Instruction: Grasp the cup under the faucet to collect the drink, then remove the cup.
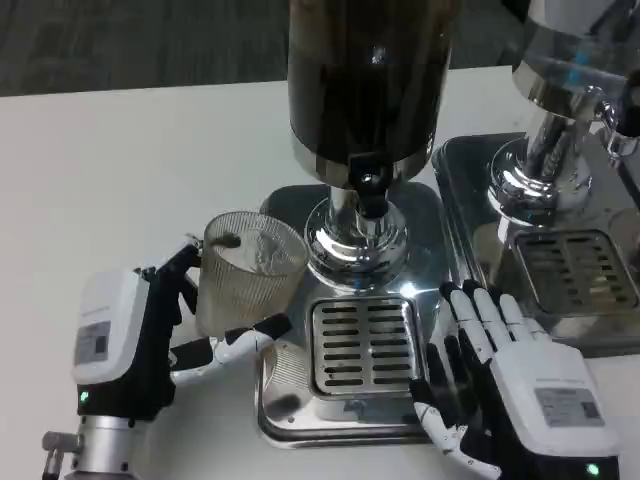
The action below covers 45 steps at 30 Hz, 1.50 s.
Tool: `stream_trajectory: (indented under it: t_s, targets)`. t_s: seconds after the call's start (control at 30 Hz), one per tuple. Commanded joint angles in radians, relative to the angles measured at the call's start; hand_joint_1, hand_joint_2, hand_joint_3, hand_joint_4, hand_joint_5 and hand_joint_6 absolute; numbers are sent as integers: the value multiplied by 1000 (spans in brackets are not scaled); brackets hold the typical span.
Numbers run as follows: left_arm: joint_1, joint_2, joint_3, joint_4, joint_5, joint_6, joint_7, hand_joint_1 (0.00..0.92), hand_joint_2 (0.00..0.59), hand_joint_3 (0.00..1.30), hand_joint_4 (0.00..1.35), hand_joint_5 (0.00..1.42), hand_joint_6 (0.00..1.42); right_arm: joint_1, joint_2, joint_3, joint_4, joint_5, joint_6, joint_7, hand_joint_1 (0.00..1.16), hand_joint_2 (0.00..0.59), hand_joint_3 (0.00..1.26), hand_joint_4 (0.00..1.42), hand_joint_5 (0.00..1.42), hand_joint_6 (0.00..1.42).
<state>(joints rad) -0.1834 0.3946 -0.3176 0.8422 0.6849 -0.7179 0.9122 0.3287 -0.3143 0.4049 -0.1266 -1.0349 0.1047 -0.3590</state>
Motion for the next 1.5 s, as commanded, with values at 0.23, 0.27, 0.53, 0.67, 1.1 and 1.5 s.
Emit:
stream_trajectory:
  t_s: [0.23,0.27,0.53,0.67,1.1,1.5]
  targets:
    - [-27,-9,-16,-17,20,-25,-2,499,53,503,645,911,1131,26,11,-3,-30,-6,14,-9,265,413,26,0,0,113]
    - [-27,-10,-17,-18,22,-27,-2,499,53,504,647,911,1131,28,13,-3,-31,-7,15,-10,265,413,26,0,0,113]
    - [-21,-8,-19,-37,39,-39,-4,499,52,504,653,911,1131,48,27,1,-40,-15,22,-14,265,413,26,0,0,113]
    - [-38,-16,-27,-26,43,-41,-11,499,52,504,653,911,1131,50,33,2,-39,-19,24,-17,265,413,26,0,0,113]
    - [-159,-63,-94,78,89,-36,-22,506,53,508,654,911,1131,67,70,3,-43,-36,52,-47,265,413,26,0,0,113]
    - [-265,-149,-141,206,99,-7,-15,530,50,518,671,922,1147,70,69,-2,-51,-39,53,-40,265,413,26,0,0,113]
